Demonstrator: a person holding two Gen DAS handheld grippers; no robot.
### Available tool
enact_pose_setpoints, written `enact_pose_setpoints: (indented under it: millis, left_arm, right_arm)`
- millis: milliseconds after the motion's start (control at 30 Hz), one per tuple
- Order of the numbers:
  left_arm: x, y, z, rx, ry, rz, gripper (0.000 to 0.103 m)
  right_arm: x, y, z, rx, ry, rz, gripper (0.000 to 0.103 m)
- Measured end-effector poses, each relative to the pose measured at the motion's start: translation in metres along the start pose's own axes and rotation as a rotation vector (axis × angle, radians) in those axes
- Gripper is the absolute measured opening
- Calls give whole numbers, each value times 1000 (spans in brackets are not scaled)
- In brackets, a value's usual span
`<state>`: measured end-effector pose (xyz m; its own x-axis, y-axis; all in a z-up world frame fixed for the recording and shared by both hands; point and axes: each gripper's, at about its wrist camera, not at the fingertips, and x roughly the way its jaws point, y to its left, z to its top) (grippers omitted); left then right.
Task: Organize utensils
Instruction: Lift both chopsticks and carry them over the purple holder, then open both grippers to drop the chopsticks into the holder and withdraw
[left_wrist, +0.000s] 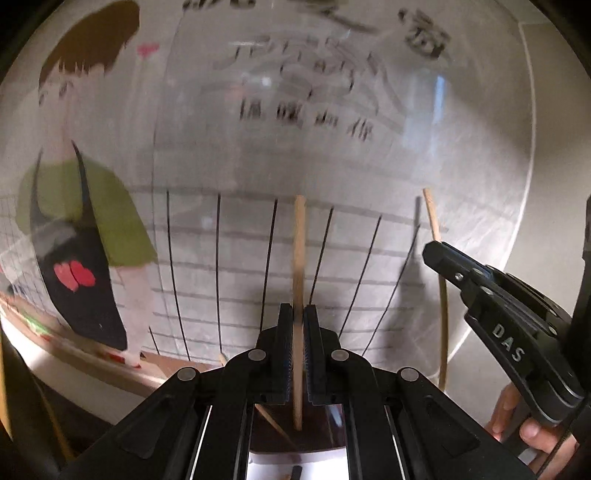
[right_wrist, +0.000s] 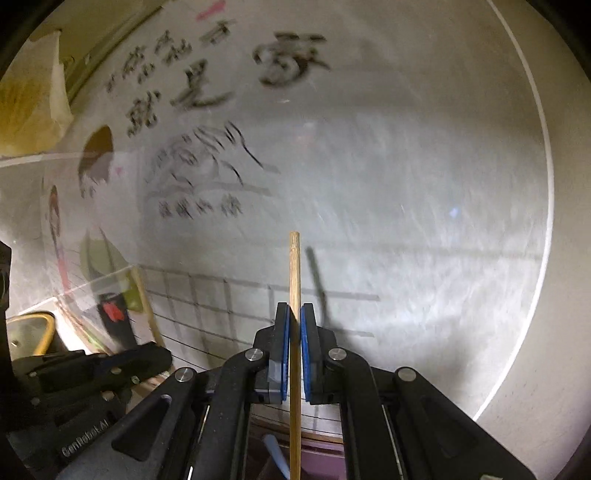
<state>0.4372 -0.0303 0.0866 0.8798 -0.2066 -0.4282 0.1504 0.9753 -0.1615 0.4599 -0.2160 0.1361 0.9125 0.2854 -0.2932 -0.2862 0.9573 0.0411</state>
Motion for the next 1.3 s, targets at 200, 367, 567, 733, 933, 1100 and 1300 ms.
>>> enact_pose_setpoints:
  millis: [200, 367, 567, 733, 933, 1100, 1300]
  left_arm:
    - [26, 4, -26, -2, 48, 18, 6]
    - [38, 8, -36, -8, 64, 34, 6]
    - [51, 12, -48, -11, 98, 41, 6]
    - [69, 26, -58, -68, 150, 19, 6]
    - [70, 34, -68, -105, 195, 21, 8]
    - [41, 28, -71, -65, 197, 43, 8]
    - [-25, 5, -86, -3, 177, 46, 54]
  right_arm:
    - [17, -12, -32, 38, 24, 1, 6]
    - [30, -18, -53, 39, 23, -27, 6]
    - [42, -20, -73, 39, 28, -48, 6]
    - [54, -16, -100, 13, 109, -38, 6]
    - [60, -10, -126, -26, 233, -32, 9]
    - [46, -3, -123, -29, 261, -26, 42]
    - [-14, 6, -109, 16, 236, -5, 73]
